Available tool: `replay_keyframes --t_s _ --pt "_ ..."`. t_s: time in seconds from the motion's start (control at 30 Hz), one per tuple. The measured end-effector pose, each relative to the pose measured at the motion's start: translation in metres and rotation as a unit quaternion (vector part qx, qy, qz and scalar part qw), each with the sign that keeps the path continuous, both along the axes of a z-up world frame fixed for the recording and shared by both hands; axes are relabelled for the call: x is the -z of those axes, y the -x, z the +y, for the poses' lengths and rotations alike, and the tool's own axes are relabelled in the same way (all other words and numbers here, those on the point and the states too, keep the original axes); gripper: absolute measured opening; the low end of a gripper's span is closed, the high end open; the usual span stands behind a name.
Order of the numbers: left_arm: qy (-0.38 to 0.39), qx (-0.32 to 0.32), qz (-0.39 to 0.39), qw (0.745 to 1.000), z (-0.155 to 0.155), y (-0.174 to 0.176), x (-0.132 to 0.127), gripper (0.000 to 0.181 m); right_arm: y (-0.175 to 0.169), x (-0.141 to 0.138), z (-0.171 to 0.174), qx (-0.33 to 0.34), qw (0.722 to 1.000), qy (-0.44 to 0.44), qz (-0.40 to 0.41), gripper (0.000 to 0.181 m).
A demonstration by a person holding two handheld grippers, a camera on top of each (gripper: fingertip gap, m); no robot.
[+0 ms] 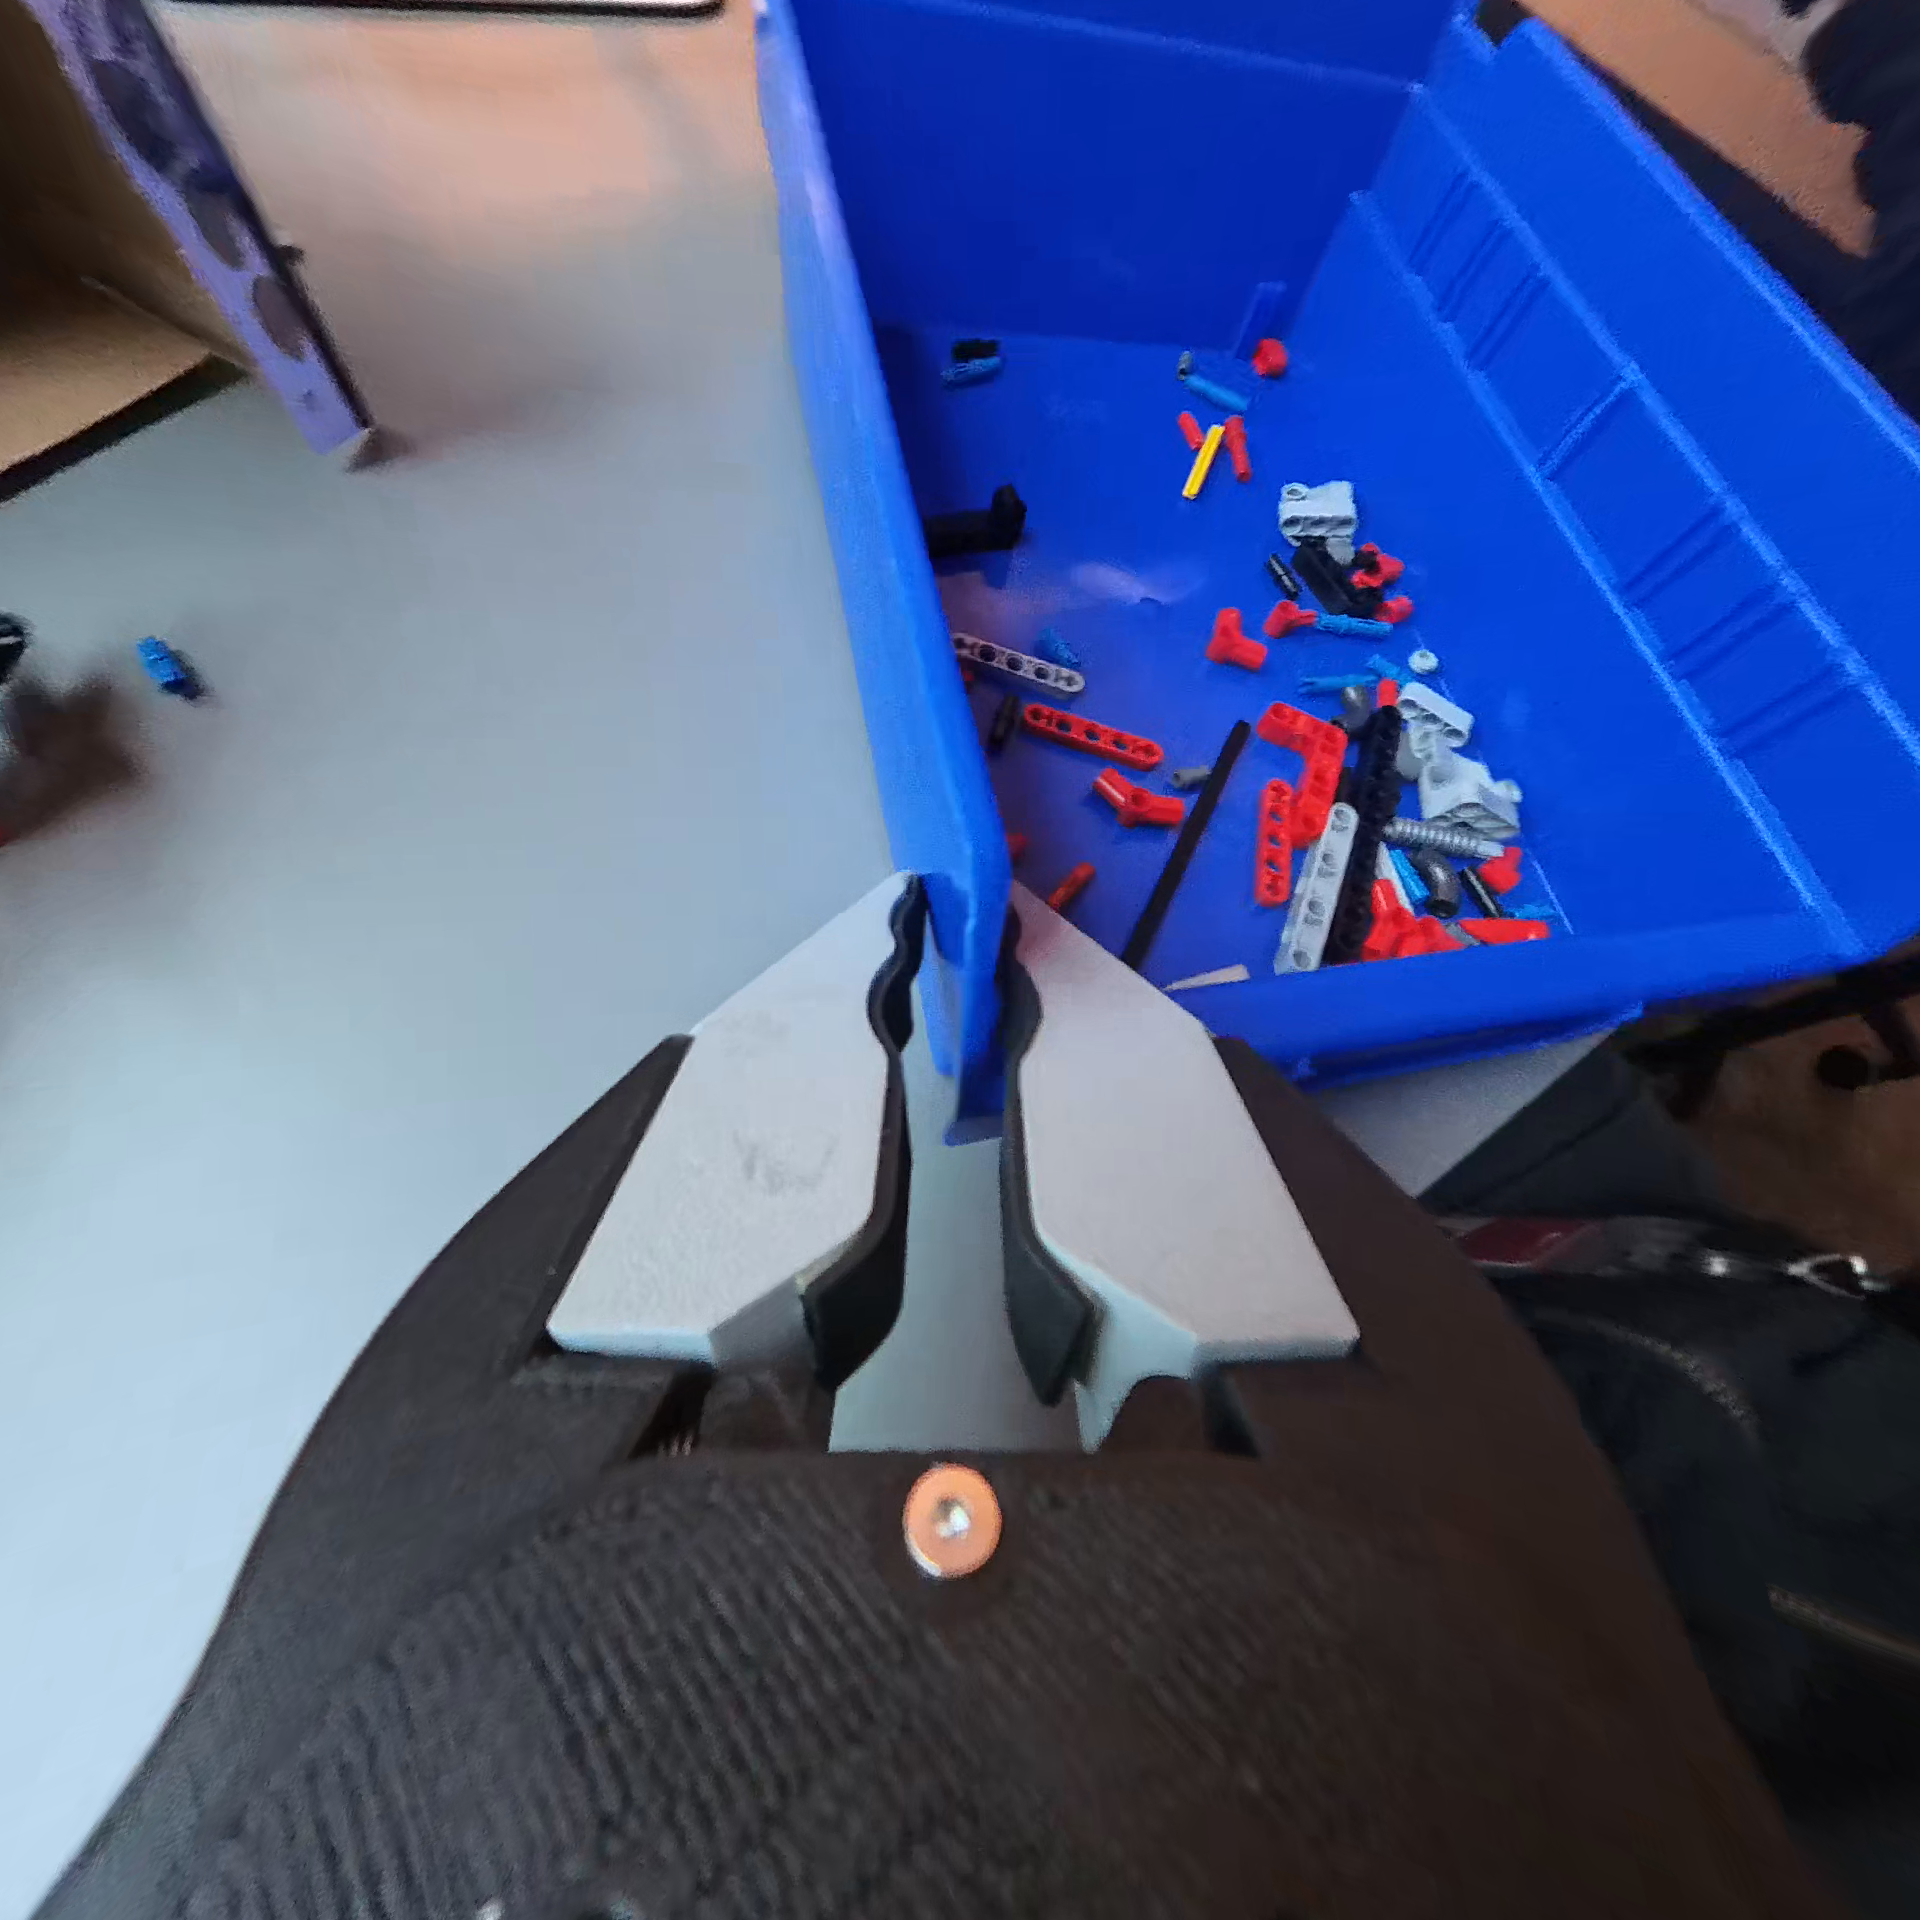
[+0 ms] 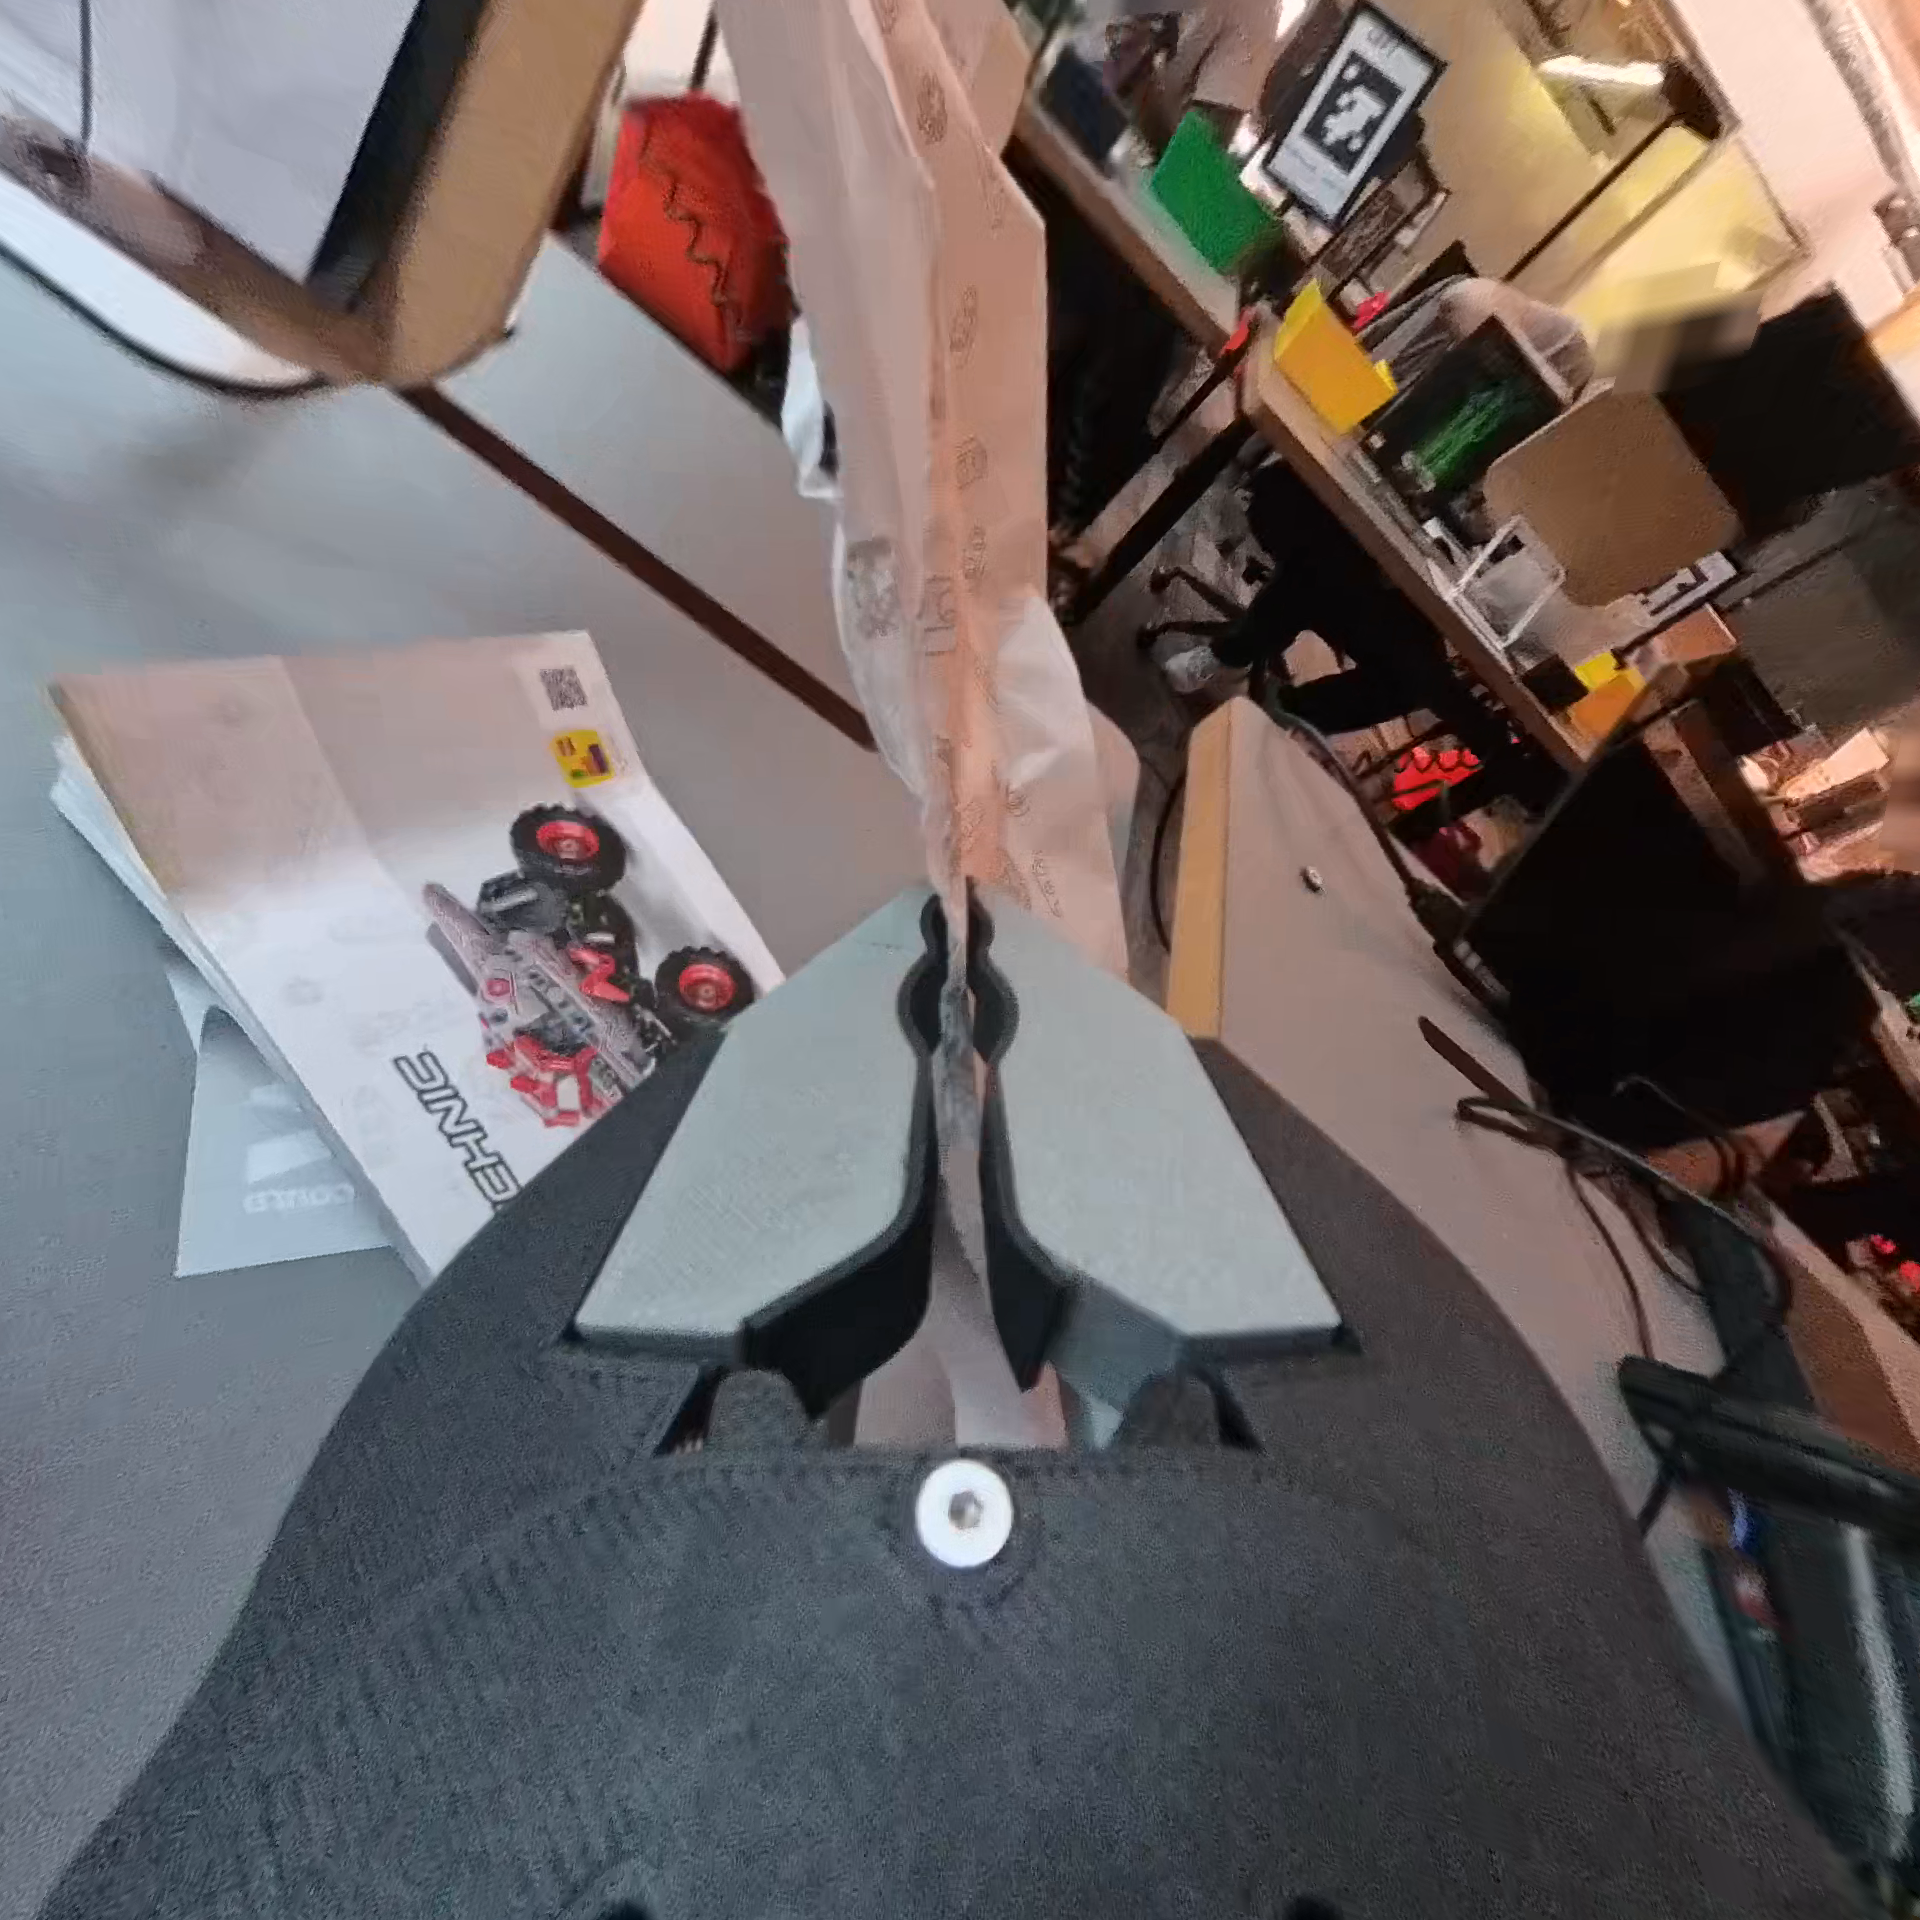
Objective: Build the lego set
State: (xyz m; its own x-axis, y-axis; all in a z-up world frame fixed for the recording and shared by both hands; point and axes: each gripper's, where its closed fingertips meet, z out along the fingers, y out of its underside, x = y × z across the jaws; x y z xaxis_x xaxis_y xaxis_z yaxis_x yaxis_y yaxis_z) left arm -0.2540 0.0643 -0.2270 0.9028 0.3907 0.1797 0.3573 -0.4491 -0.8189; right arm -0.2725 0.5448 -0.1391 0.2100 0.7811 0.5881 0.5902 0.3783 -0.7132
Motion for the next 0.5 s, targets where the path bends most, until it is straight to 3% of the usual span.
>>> replay_keyframes --t_s 0.07,0.13,0.2,0.33,0.4,0.5 --pt "-0.003 0.017 -0.009 1.000 0.018 -0.008 0.000 0.010 0.011 0.035 -0.002 -0.013 0.997 0.009 -0.076 0.000" --pt "0.000 0.040 -0.010 0.999 0.037 -0.016 0.000 0.013 0.017 0.056 -0.014 -0.042 0.993 0.053 -0.096 0.004" --pt "-0.002 0.062 0.003 0.998 0.053 -0.021 0.001 0.016 0.014 0.061 -0.023 -0.043 0.990 0.097 -0.090 0.035" --pt "-0.011 0.092 0.020 0.995 0.067 -0.029 0.002 0.021 -0.005 0.040 -0.047 -0.047 0.985 0.155 -0.063 0.048" --pt "-0.008 0.095 0.033 0.995 0.063 -0.026 -0.001 0.032 -0.019 0.019 -0.060 -0.042 0.984 0.171 -0.040 0.065" --pt "-0.026 0.095 0.044 0.994 0.046 -0.018 -0.010 0.053 -0.035 -0.012 -0.115 -0.100 0.966 0.237 0.001 0.068"
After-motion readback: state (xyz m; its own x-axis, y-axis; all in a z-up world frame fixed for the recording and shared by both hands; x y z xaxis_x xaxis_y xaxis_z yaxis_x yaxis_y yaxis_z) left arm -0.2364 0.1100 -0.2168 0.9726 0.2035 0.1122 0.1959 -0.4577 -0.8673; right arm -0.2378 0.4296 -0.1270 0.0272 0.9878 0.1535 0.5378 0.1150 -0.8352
